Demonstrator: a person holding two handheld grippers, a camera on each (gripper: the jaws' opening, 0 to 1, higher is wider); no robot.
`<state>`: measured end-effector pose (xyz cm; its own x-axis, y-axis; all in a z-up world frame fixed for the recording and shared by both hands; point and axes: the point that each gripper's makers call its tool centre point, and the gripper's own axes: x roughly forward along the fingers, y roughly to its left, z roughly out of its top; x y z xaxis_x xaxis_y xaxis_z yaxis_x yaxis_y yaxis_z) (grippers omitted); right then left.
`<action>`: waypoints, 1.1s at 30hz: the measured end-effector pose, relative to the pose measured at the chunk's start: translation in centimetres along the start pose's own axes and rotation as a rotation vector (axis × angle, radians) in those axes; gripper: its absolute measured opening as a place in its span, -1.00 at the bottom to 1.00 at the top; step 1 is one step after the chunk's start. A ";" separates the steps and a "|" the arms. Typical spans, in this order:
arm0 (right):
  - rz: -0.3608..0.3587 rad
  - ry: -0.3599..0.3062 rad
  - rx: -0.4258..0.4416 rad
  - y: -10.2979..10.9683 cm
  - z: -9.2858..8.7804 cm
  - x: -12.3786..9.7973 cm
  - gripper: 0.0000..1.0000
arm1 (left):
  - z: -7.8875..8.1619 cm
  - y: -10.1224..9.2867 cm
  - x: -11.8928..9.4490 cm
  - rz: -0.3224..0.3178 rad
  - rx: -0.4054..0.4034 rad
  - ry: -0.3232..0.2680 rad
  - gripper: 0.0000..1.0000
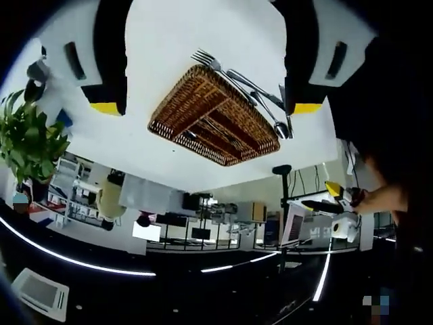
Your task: Arrange the knives, forks, and spoons in their matching storage slots by inserting each utensil handle-first until every utensil is classified and aligned in the correct compartment
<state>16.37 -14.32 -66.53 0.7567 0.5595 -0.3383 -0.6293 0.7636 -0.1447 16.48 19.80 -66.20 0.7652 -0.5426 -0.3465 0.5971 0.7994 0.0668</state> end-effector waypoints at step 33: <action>0.010 0.009 0.001 -0.3 -0.5 -0.2 1.00 | 1.3 -3.1 2.5 -0.101 0.147 0.078 0.96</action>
<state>16.37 -14.84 -66.94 0.7486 0.5642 -0.3482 -0.6369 0.7580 -0.1407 16.89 15.62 -66.06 0.6823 -0.5918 -0.4294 0.7027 0.6929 0.1617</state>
